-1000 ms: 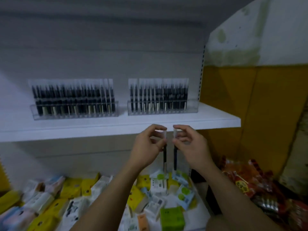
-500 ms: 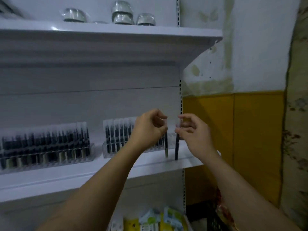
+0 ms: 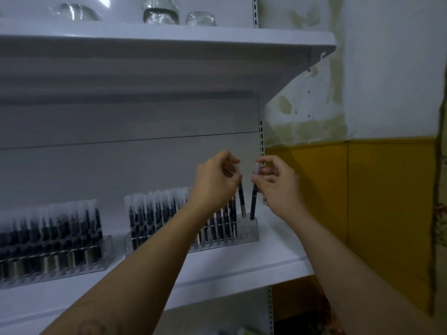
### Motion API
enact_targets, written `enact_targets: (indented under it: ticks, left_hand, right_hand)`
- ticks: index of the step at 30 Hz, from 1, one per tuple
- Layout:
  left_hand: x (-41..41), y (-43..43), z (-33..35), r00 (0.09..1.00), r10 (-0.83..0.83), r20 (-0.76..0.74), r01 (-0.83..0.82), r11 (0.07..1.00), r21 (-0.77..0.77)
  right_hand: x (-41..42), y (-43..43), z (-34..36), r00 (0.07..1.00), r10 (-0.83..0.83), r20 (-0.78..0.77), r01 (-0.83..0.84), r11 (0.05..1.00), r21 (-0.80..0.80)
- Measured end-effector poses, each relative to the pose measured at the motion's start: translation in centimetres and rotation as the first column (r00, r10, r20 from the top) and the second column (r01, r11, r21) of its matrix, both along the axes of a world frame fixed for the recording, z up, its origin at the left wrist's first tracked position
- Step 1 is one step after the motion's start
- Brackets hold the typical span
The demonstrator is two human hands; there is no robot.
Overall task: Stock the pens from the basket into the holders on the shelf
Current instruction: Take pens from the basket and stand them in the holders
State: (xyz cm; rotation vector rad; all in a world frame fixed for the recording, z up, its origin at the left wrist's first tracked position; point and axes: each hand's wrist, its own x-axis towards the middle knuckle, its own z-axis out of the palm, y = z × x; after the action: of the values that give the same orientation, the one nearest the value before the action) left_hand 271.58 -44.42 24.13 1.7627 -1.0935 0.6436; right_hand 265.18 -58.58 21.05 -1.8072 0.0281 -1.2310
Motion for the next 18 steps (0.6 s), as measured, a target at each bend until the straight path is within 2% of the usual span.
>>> enact_targets:
  ticks: [12,18]
  left_hand:
    - [5.0,-3.6,-0.9,0.998,0.021,0.064,-0.025,0.998,0.066]
    - [5.3,-3.3,-0.8,0.994,0.06,0.095,-0.065,0.997,0.044]
  right_hand:
    - [6.0,-3.6,-0.4,0.999,0.049,0.007,-0.05,0.998,0.047]
    - [6.6,-3.6,-0.4,0.997,0.082,-0.008,-0.082,0.996,0.023]
